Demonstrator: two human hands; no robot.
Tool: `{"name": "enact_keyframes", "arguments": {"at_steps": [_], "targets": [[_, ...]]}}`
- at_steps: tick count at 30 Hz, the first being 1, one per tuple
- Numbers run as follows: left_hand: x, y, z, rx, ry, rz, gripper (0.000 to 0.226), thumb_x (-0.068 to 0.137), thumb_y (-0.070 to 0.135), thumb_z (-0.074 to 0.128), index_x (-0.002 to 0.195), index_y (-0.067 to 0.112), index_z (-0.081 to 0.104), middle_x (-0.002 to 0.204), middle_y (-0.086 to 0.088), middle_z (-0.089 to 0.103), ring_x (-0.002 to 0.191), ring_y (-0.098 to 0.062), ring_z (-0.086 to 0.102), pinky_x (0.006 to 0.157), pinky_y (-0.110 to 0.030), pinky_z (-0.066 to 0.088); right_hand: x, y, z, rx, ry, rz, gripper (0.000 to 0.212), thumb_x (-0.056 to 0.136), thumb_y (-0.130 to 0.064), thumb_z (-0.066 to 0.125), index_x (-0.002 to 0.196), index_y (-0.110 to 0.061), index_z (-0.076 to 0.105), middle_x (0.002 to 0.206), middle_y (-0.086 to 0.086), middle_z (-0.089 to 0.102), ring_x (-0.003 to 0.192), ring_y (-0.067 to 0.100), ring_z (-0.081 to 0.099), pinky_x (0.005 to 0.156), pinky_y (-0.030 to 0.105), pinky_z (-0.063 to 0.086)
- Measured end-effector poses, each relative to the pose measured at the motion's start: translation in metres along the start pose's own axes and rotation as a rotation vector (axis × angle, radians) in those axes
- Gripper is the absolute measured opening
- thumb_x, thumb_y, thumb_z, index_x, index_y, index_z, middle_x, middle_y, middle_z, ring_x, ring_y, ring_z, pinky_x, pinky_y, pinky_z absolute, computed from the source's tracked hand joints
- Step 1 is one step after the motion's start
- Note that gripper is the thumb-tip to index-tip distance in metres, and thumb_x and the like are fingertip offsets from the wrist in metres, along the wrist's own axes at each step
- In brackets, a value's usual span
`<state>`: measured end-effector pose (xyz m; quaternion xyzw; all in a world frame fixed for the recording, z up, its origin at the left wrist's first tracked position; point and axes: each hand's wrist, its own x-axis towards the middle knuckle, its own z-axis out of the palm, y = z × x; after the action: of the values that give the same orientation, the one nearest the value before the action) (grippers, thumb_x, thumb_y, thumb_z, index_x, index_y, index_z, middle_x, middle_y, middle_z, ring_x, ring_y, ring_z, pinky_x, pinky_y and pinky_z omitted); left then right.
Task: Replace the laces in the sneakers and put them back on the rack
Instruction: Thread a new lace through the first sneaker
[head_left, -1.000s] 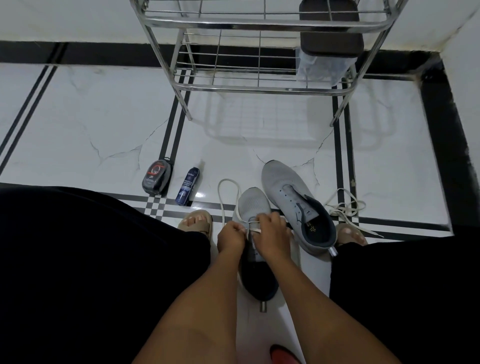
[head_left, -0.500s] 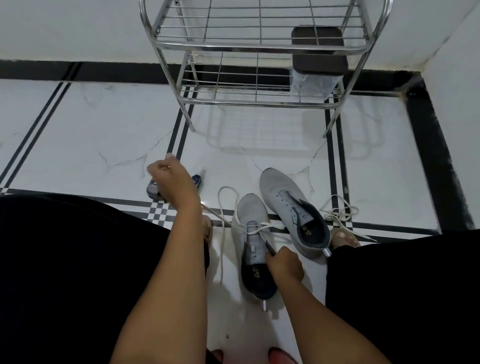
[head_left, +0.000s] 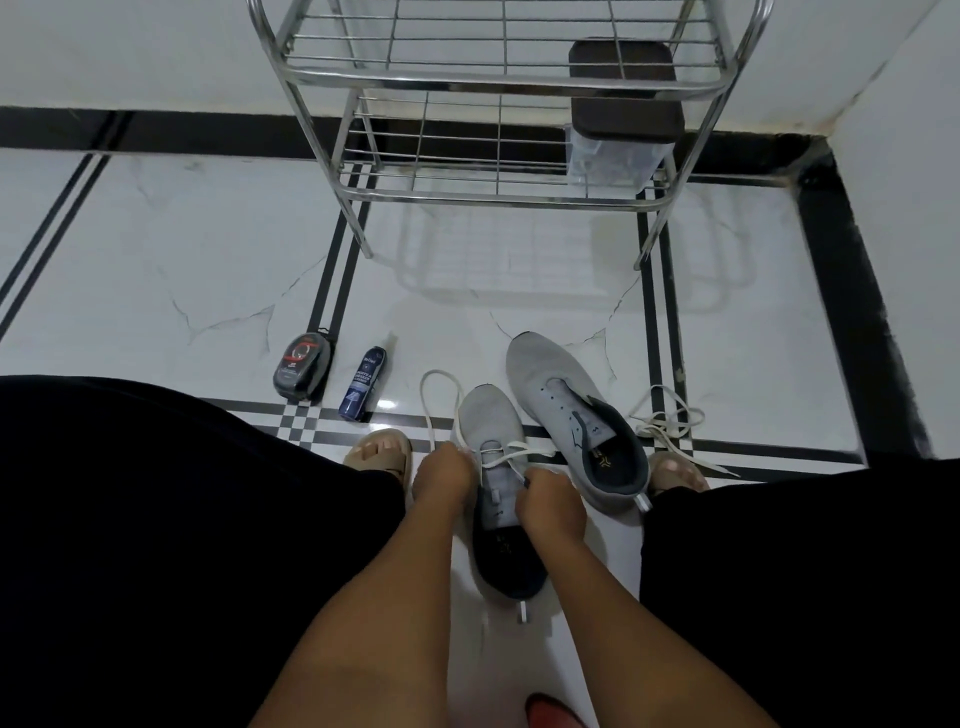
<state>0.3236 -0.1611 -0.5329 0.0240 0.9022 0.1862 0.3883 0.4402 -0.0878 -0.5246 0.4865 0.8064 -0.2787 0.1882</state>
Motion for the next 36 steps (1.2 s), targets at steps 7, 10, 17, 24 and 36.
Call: {"name": "enact_keyframes", "arguments": {"at_steps": [7, 10, 17, 24, 36], "targets": [[0.031, -0.018, -0.05, -1.213, 0.444, -0.552, 0.037, 0.088, 0.023, 0.039, 0.109, -0.002, 0.057, 0.105, -0.017, 0.062, 0.095, -0.034, 0.064, 0.069, -0.04, 0.054, 0.001, 0.001, -0.003, 0.049, 0.002, 0.024, 0.025, 0.094, -0.016, 0.044, 0.108, -0.018, 0.065, 0.113, 0.009, 0.065, 0.106, 0.029, 0.06, 0.076, 0.03, 0.046], [0.023, -0.013, -0.033, -0.476, 0.377, -0.177, 0.034, 0.089, 0.028, 0.052, 0.113, 0.005, 0.054, 0.109, -0.013, 0.06, 0.099, -0.035, 0.061, 0.08, -0.039, 0.053, 0.0, 0.001, -0.004, 0.054, 0.0, 0.024, 0.024, 0.094, -0.016, 0.044, 0.106, -0.017, 0.065, 0.111, 0.009, 0.065, 0.104, 0.029, 0.061, 0.076, 0.03, 0.047], [0.0, -0.016, 0.01, -0.002, -0.051, 0.006, 0.029, 0.09, 0.039, 0.056, 0.1, 0.013, 0.065, 0.103, -0.013, 0.069, 0.094, -0.032, 0.064, 0.086, -0.039, 0.053, 0.001, 0.0, -0.005, 0.04, -0.008, 0.037, 0.024, 0.094, -0.015, 0.044, 0.107, -0.016, 0.064, 0.113, 0.01, 0.064, 0.105, 0.03, 0.06, 0.077, 0.031, 0.048], [0.0, -0.017, 0.006, -0.079, 0.026, -0.162, 0.034, 0.097, 0.012, 0.043, 0.126, 0.001, 0.055, 0.127, -0.017, 0.059, 0.118, -0.033, 0.056, 0.092, -0.034, 0.046, 0.002, -0.003, 0.0, 0.029, -0.051, 0.005, 0.024, 0.095, -0.018, 0.043, 0.105, -0.014, 0.065, 0.112, 0.011, 0.063, 0.102, 0.03, 0.061, 0.077, 0.03, 0.047], [0.011, 0.009, -0.004, -0.248, 0.005, -0.034, 0.026, 0.091, 0.034, 0.054, 0.072, 0.018, 0.062, 0.102, -0.013, 0.066, 0.099, -0.03, 0.061, 0.084, -0.03, 0.047, 0.001, -0.003, -0.009, 0.253, -0.208, 0.007, 0.024, 0.091, -0.026, 0.055, 0.111, -0.016, 0.062, 0.11, 0.002, 0.062, 0.104, 0.025, 0.06, 0.076, 0.026, 0.043]]}}
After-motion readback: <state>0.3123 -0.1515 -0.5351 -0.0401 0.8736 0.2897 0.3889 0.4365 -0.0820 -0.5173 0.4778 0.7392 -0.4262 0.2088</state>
